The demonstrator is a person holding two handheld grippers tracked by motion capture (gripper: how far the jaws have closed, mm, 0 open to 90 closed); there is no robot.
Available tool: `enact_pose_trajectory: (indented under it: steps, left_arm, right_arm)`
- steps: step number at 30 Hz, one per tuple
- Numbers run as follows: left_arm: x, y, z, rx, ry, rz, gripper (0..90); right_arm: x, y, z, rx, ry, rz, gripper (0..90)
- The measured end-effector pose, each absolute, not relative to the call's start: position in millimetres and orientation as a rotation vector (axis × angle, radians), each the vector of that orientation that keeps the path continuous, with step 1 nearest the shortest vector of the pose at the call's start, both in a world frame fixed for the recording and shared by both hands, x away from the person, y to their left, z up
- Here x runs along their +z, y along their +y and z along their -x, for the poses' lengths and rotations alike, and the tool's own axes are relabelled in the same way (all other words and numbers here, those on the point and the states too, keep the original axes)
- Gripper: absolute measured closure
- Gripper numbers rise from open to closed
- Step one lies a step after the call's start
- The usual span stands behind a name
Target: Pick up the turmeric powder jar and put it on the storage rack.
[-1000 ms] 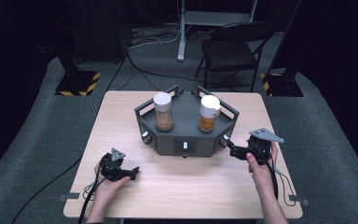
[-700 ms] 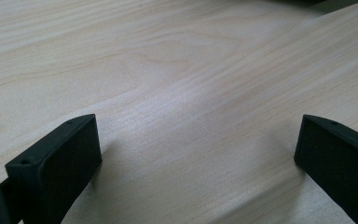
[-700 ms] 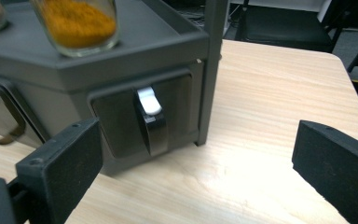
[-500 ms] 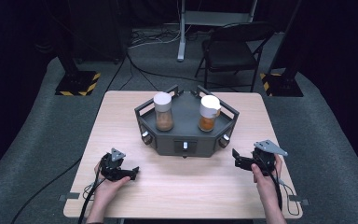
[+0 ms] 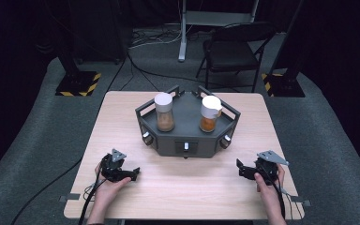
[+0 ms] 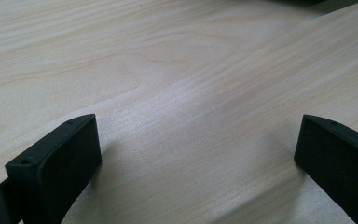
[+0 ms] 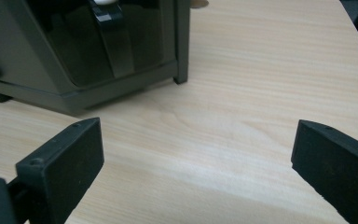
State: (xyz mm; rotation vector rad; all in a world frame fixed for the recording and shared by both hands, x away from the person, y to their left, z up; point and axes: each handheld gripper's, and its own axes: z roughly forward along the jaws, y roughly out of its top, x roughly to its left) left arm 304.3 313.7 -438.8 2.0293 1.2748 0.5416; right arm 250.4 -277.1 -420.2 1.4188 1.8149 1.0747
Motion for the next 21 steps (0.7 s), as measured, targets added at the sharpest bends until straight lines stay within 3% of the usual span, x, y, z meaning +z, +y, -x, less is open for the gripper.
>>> enact_pose_trajectory:
  steps: [9, 21]
  left_arm:
    - [-438.8, 313.8, -304.4, 0.541, 1.275, -2.029, 0.2]
    - [-438.8, 313.8, -304.7, 0.54, 1.272, -2.03, 0.2]
  right_arm:
    - [-440.7, -279.7, -251.0, 0.954, 1.831, -1.448, 1.6]
    - [-441.6, -286.4, -260.5, 0.933, 1.867, -1.513, 1.6]
